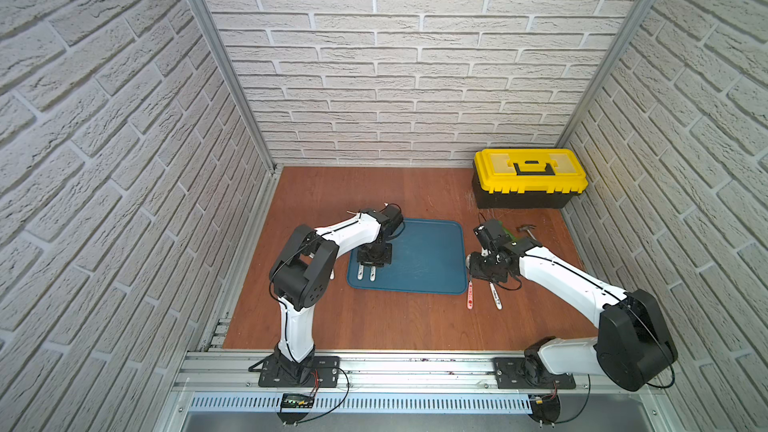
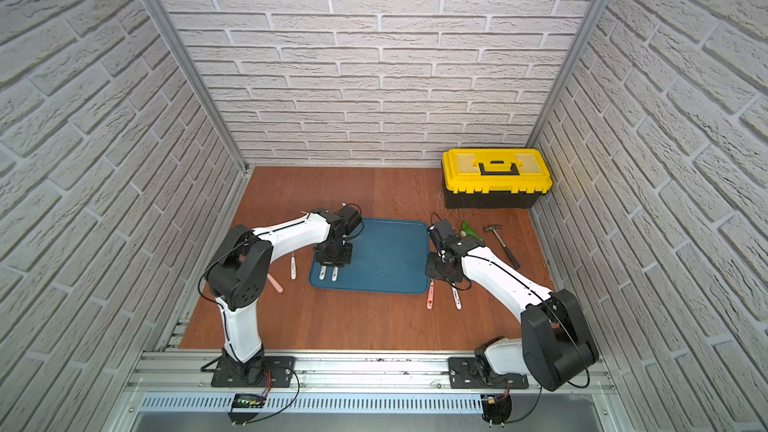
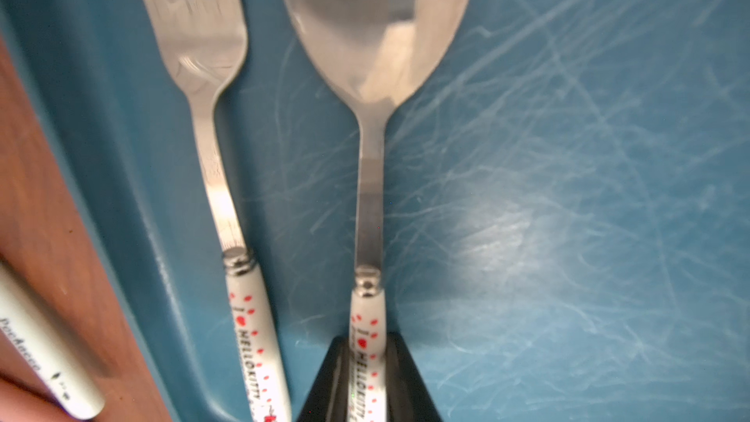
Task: Set the spoon and fork side by side
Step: Adjust the spoon on the tray.
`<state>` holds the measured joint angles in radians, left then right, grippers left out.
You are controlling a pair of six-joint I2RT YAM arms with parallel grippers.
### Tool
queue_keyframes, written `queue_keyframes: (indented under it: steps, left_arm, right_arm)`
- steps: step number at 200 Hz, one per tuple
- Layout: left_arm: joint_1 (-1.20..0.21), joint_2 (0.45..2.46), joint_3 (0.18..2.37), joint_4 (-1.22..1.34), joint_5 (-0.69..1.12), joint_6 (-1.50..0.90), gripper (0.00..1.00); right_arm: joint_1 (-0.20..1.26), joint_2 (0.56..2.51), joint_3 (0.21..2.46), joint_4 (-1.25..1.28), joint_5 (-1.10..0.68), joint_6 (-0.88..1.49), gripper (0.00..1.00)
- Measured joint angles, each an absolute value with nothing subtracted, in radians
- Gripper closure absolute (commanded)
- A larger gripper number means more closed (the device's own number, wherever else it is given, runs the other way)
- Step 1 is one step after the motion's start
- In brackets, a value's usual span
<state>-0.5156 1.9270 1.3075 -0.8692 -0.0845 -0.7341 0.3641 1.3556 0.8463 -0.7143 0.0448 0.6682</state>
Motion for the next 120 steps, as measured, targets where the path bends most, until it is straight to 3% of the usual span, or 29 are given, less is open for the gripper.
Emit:
queue_keyframes:
  steps: [120]
  left_arm:
    - [-0.509,1.927,1.314,-0.876,-0.109,-0.726,0.55]
  right_arm:
    - [0.363,1.348,0.824,-0.714,0.044,0.657,0.68]
